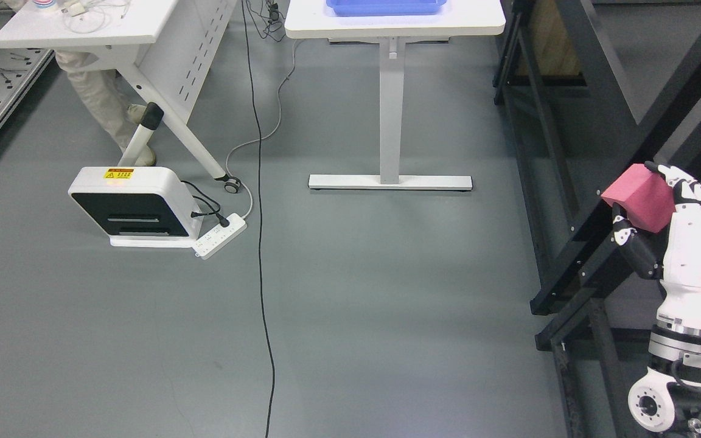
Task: Pick pink block from left shelf to tray
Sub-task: 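Carry the pink block in the right hand while turning toward the table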
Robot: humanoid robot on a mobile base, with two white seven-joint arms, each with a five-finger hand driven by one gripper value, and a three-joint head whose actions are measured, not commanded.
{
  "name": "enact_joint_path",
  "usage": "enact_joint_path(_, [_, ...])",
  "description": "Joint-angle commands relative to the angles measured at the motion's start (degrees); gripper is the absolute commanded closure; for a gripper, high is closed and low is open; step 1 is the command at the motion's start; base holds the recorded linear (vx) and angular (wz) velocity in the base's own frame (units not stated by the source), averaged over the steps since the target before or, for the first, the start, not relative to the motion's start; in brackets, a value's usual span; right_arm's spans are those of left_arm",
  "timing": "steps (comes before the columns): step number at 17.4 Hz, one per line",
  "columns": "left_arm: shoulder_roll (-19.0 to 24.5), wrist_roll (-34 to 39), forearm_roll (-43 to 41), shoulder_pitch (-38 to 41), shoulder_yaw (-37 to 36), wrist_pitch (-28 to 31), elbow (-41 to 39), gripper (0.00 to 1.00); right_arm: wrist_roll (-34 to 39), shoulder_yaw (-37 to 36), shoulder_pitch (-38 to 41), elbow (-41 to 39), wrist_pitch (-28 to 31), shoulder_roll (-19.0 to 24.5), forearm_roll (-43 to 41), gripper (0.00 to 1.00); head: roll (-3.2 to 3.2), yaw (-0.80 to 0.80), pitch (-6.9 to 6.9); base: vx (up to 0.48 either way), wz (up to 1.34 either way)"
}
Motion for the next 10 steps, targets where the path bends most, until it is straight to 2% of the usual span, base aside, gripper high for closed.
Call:
enact_joint_path(1, [1.00, -0.05, -0.09, -1.32, 0.00, -0.04, -1.00, 0.00, 0.00, -0.01, 0.05, 0.02, -0.07, 0.03, -0.18, 0.98, 0.00, 0.00, 0.00, -0.039, 0.25])
enact_joint_path(10, [1.00, -0.05, -0.09, -1.32, 0.00, -0.04, -1.00, 0.00, 0.09, -0.01, -0.04, 0.02, -0.07, 0.03, -0.18, 0.97, 0.00, 0.00, 0.01, 0.000, 0.02])
